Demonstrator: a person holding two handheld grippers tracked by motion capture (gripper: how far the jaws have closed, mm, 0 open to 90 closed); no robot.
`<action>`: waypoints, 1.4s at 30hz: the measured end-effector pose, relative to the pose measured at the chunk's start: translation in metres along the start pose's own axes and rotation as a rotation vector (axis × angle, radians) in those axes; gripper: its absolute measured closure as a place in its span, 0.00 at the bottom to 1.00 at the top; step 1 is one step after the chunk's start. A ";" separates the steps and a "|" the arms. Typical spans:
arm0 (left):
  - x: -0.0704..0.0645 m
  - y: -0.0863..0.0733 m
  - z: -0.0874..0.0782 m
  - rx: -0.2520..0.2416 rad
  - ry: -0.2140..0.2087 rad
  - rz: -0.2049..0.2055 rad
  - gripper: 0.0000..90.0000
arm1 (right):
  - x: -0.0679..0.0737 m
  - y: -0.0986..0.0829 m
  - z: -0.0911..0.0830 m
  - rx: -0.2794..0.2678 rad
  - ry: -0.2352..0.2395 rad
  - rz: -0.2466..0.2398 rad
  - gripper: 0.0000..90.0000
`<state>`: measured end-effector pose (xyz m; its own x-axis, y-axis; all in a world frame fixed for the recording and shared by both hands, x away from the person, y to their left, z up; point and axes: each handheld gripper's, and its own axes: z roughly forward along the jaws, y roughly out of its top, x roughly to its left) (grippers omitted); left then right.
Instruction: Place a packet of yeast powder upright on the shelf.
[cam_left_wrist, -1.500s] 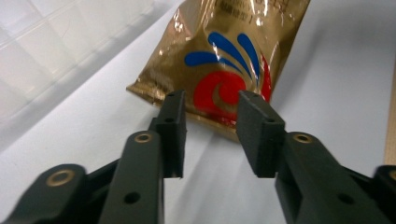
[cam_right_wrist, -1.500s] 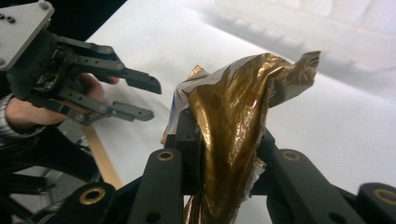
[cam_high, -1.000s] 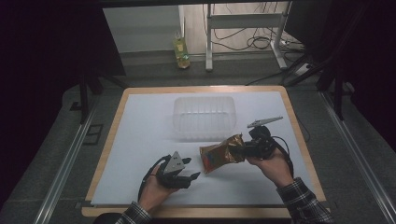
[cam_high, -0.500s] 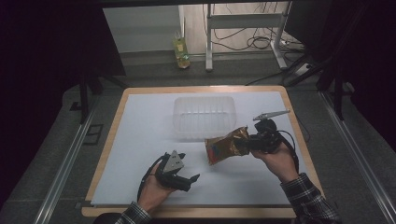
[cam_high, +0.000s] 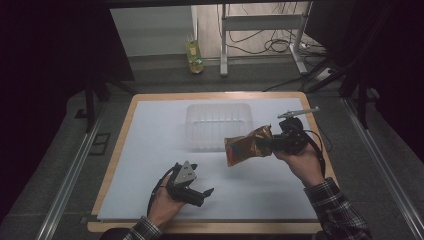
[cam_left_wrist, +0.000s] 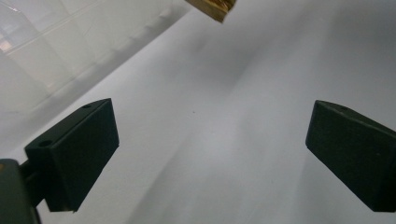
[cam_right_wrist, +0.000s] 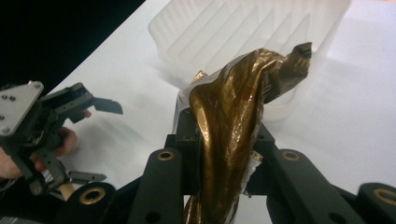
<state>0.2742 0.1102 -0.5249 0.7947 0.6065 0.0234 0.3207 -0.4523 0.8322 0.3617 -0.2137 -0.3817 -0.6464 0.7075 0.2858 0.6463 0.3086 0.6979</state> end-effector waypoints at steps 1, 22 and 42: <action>0.000 0.000 0.000 -0.001 0.002 0.001 0.02 | 0.000 0.002 -0.001 -0.003 -0.004 0.002 0.80; -0.001 -0.001 0.000 -0.002 0.004 0.015 0.02 | -0.020 0.038 -0.003 -0.053 -0.096 0.044 0.80; -0.001 -0.001 0.001 0.008 -0.002 0.025 0.02 | -0.034 0.066 0.028 -0.042 -0.215 0.035 0.80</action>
<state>0.2734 0.1091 -0.5266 0.8033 0.5940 0.0432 0.3047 -0.4722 0.8272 0.4375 -0.1994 -0.3636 -0.5201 0.8377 0.1668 0.6460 0.2581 0.7184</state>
